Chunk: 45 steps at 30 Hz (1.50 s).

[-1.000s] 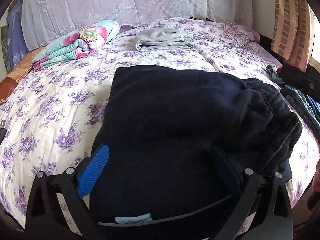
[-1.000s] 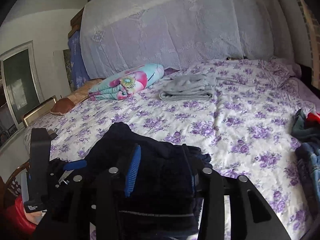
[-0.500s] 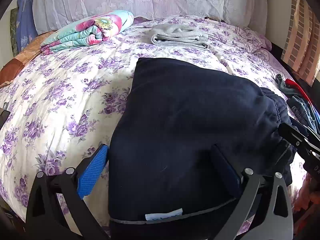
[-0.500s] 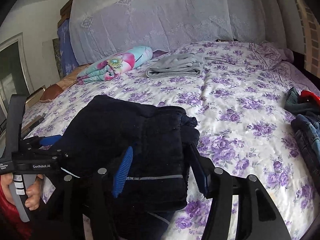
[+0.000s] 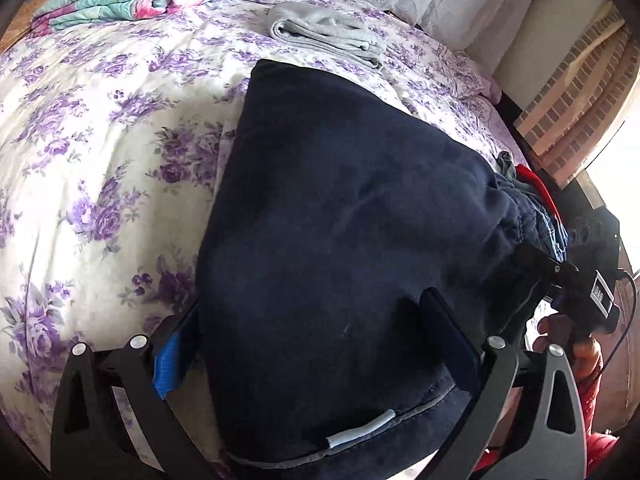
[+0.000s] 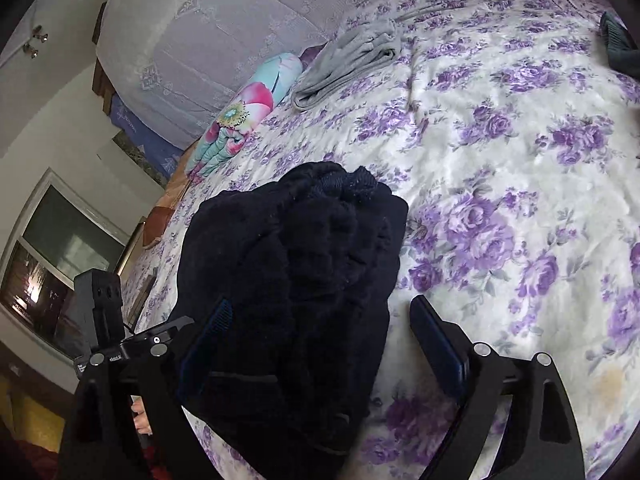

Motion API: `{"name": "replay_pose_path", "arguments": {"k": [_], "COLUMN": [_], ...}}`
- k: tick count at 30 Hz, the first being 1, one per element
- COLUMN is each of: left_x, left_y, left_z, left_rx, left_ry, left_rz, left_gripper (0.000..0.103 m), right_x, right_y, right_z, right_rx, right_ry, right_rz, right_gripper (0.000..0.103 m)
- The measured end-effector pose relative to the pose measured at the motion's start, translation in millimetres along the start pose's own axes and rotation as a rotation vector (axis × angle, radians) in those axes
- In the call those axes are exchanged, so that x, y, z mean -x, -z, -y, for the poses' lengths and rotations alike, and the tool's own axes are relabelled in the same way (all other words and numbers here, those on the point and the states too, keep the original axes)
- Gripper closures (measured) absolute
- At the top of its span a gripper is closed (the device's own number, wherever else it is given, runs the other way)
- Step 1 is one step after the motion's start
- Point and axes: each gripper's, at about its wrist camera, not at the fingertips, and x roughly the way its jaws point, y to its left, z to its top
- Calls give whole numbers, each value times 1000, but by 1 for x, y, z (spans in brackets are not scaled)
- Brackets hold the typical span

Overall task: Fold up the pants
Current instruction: 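Lift the folded sweatpants with both grippers and place them on the grey garment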

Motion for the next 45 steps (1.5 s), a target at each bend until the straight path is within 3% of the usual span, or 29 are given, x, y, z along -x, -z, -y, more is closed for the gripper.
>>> {"name": "replay_pose_path", "arguments": {"k": [3, 5, 6, 7, 11, 15, 20, 25, 31, 35, 39, 41, 42, 43, 45], "left_x": [-7, -9, -7, -3, 24, 41, 61, 56, 13, -41, -124, -175, -197, -216, -223], "left_y": [-4, -6, -6, -6, -10, -33, -97, -209, -342, -401, -436, -441, -438, -434, -417], "left_z": [1, 4, 6, 10, 23, 20, 49, 67, 79, 56, 33, 13, 1, -10, -14], "left_rx": [-16, -20, -14, -17, -78, -50, -134, -133, -147, -74, -35, 0, 26, 47, 31], "left_ry": [22, 6, -7, -32, -131, -57, -86, -78, -203, -200, -251, -282, -309, -328, -365], "left_rz": [-7, -3, 6, 23, 91, 120, 251, 335, 439, 450, 411, 338, 302, 283, 399], "left_gripper": [5, 5, 12, 18, 64, 86, 86, 86, 86, 86, 86, 85, 79, 69, 46], "right_x": [-13, -18, -17, -15, 5, 28, 40, 35, -26, -85, -162, -207, -224, -230, -222], "right_y": [-1, -1, -1, 1, 2, -23, -85, -186, -305, -360, -393, -394, -389, -386, -400], "right_z": [-6, -11, -12, -16, -45, -70, -91, -93, -86, -50, 3, 38, 52, 65, 65], "right_rx": [37, 57, 61, 79, 233, 307, 369, 350, 364, 293, 211, 150, 139, 109, 99], "right_ry": [8, 31, 43, 61, 121, 82, 108, 124, 171, 184, 252, 345, 399, 376, 326], "right_rz": [-11, -15, -8, 2, 73, 134, 244, 371, 488, 544, 504, 445, 428, 427, 380], "right_gripper": [9, 22, 35, 41, 56, 62, 63, 63, 63, 63, 63, 59, 52, 47, 43]}}
